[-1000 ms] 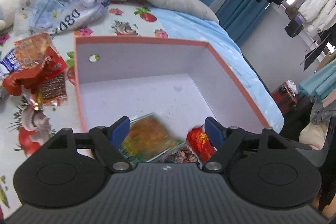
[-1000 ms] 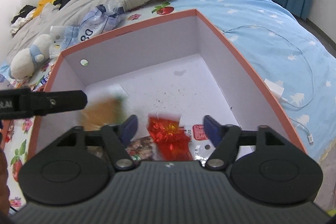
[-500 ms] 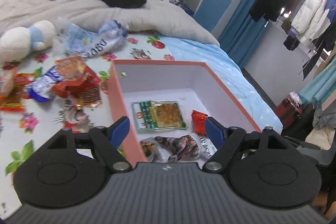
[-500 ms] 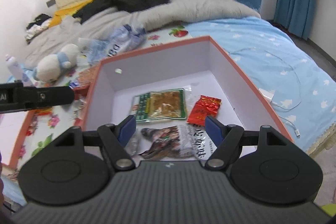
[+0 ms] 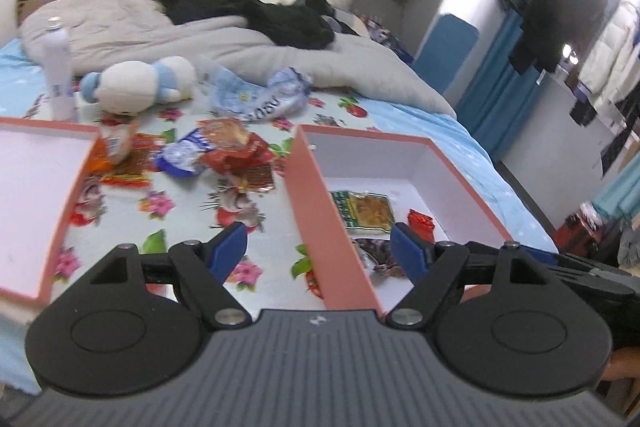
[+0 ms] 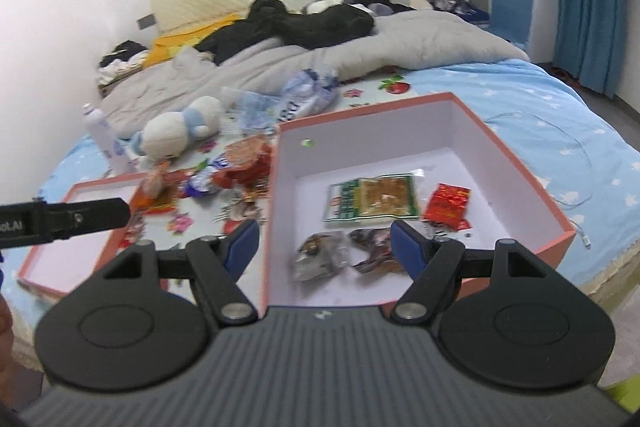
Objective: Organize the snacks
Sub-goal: 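Withdraw both open tools from the box back over the snack pile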
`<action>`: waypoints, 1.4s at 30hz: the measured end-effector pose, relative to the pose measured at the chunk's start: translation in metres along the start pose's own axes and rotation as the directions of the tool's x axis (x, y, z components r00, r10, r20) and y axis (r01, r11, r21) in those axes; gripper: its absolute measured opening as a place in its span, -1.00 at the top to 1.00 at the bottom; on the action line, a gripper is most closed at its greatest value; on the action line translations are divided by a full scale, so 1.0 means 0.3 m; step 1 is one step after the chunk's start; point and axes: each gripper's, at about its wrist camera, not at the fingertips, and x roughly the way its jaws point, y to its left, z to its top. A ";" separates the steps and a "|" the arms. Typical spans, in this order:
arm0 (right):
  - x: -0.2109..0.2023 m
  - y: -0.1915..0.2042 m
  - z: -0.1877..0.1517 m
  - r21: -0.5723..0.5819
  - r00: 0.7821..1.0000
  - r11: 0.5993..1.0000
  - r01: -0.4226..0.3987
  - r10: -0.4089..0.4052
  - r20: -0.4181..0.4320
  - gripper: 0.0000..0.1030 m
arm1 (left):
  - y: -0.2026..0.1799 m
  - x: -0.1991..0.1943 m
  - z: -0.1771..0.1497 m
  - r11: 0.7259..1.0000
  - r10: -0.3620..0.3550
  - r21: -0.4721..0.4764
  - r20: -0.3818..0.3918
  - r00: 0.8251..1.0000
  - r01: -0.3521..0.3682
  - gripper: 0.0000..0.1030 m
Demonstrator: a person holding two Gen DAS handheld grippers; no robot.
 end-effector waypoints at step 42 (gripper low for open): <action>0.202 0.273 -0.092 -0.116 0.991 0.986 -0.121 0.114 -0.065 -0.44 | 0.366 0.126 -0.106 0.979 0.154 -0.129 -0.019 0.988 -0.155 -0.59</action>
